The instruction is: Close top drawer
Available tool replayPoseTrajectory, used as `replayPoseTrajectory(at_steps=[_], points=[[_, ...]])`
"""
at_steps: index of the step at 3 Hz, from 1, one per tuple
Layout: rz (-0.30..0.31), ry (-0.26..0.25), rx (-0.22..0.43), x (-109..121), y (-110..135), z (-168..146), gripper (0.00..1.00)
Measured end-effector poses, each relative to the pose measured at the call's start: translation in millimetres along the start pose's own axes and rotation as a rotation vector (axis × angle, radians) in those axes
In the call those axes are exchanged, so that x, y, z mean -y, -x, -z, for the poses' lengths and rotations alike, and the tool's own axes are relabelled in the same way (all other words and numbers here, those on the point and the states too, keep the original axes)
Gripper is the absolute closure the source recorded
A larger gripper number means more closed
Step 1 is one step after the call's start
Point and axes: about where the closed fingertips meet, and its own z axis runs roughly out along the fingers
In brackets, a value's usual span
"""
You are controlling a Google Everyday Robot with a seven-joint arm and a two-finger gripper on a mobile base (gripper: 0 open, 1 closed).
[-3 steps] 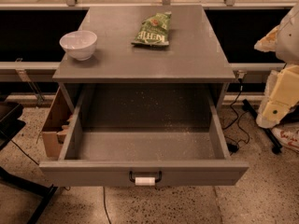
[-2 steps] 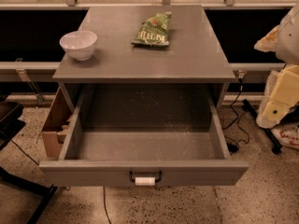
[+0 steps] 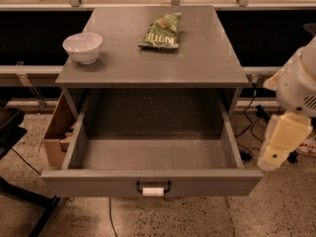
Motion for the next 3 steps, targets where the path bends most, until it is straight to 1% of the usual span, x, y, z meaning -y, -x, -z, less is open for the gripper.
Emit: replayPoseTrajectory(at_steps=[1, 2, 3], points=[[-0.045, 0.016, -0.01, -33.3, -12.9, -36.1, 0.11], [-0.092, 0.026, 0.006, -68.2, -23.1, -88.3, 0.34], [-0.128, 0.071, 0.026, -109.0, -35.5, -149.9, 0.58]])
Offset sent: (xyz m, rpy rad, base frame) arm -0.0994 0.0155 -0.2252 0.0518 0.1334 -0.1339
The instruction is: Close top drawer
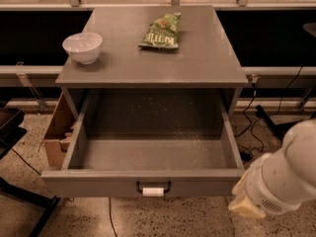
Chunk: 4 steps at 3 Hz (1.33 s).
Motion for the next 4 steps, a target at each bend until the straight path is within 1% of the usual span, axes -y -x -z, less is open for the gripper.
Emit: replayPoseTrajectory(at_steps=[1, 2, 3, 4], points=[[-0.015, 0.066, 0.034, -29.9, -9.8, -60.4, 0.81], [-0.009, 0.083, 0.069, -34.8, -9.7, -103.2, 1.0], [0.002, 0.064, 0.106, -16.3, -4.2, -132.5, 1.0], [0.028, -0.007, 0.148, 30.9, 7.0, -150.0, 1.0]])
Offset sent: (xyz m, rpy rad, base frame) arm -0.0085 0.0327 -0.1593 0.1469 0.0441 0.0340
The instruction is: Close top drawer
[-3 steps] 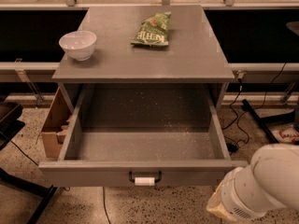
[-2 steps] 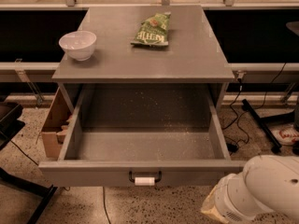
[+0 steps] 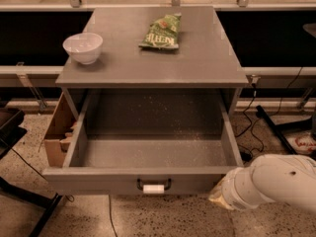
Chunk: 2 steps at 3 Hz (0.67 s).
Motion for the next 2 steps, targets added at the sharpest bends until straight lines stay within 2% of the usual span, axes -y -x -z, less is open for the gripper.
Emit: replayPoseTrajectory(at_steps=[1, 2], points=[[0.0, 0.0, 0.0, -1.7, -0.1, 0.3, 1.0], [0.021, -0.048, 0.026, 28.1, 11.7, -5.5, 1.0]])
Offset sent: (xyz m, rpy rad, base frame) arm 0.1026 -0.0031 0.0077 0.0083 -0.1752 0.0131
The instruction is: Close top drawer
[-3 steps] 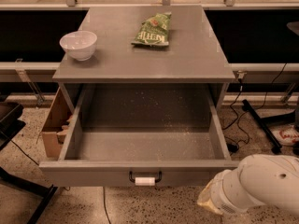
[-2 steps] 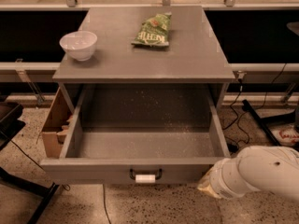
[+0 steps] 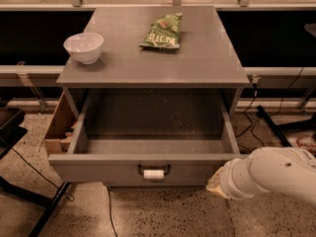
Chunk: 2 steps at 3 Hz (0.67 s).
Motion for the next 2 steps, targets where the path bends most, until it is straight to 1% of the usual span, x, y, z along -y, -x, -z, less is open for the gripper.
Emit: replayPoseTrajectory(at_steps=[1, 2], points=[[0.0, 0.0, 0.0, 0.0, 0.0, 0.0, 1.0], [0.039, -0.063, 0.026, 33.4, 18.4, 5.4, 1.0]])
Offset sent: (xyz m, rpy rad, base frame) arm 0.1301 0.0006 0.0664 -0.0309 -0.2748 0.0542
